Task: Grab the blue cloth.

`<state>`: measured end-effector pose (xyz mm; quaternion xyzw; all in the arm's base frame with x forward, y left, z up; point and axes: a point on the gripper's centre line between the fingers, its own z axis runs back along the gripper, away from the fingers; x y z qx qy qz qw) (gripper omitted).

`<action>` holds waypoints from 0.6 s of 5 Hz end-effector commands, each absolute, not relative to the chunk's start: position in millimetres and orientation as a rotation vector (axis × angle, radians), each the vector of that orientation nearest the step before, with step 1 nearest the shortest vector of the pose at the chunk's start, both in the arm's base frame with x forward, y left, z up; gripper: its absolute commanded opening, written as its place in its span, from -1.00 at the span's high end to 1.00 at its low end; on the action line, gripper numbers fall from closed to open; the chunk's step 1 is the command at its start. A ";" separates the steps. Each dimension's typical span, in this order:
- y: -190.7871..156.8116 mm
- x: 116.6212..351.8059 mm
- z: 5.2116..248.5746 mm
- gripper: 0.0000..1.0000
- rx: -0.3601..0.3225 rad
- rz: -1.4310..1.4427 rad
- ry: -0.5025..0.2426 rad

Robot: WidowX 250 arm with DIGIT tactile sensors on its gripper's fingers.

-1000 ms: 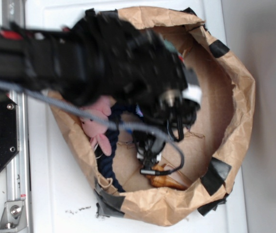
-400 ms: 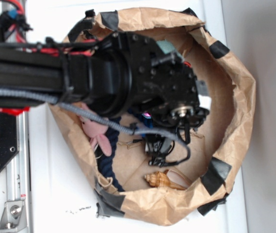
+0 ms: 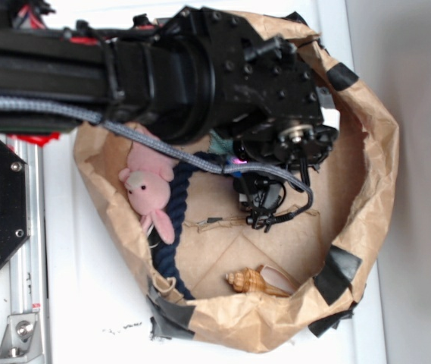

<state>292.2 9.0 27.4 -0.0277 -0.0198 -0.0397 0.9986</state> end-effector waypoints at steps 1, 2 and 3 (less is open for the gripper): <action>17.5 277.2 125.8 1.00 -0.021 -0.036 -0.206; 3.9 266.8 156.6 1.00 -0.109 -0.064 -0.105; -9.6 257.6 173.0 1.00 -0.107 -0.106 -0.090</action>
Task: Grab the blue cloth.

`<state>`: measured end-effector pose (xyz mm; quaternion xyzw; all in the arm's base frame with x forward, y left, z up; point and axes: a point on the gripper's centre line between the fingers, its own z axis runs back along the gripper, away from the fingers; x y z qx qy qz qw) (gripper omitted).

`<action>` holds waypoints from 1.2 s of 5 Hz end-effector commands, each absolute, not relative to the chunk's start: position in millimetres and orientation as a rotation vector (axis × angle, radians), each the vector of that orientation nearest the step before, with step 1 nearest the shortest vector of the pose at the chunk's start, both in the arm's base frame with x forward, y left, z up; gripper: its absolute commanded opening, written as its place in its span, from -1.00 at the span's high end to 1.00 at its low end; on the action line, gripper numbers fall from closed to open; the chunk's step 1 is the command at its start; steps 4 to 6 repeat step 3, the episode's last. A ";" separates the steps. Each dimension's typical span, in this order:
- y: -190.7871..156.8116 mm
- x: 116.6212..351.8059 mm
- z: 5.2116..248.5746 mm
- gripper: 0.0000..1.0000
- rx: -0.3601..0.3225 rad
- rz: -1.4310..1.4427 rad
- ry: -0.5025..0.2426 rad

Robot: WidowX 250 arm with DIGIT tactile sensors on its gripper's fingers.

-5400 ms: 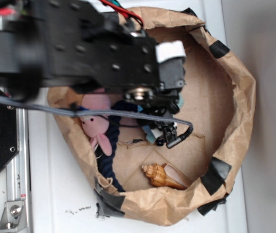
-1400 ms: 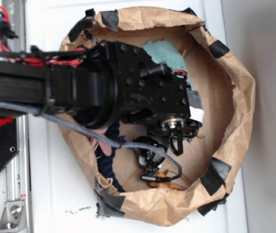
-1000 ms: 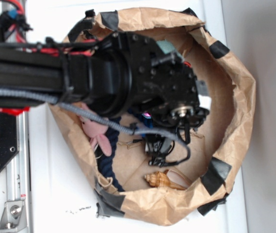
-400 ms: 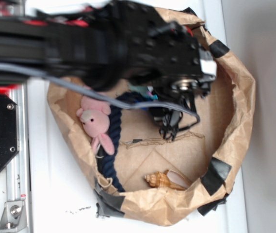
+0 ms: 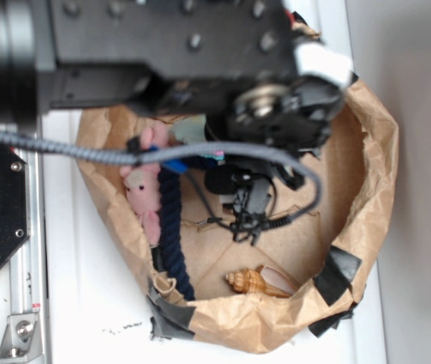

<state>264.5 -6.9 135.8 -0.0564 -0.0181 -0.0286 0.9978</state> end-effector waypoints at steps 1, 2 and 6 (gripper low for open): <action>-9.7 255.2 183.0 1.00 -0.084 -0.092 -0.127; -0.3 263.8 183.2 1.00 -0.066 -0.056 -0.139; 7.3 273.2 172.5 1.00 -0.057 -0.053 -0.140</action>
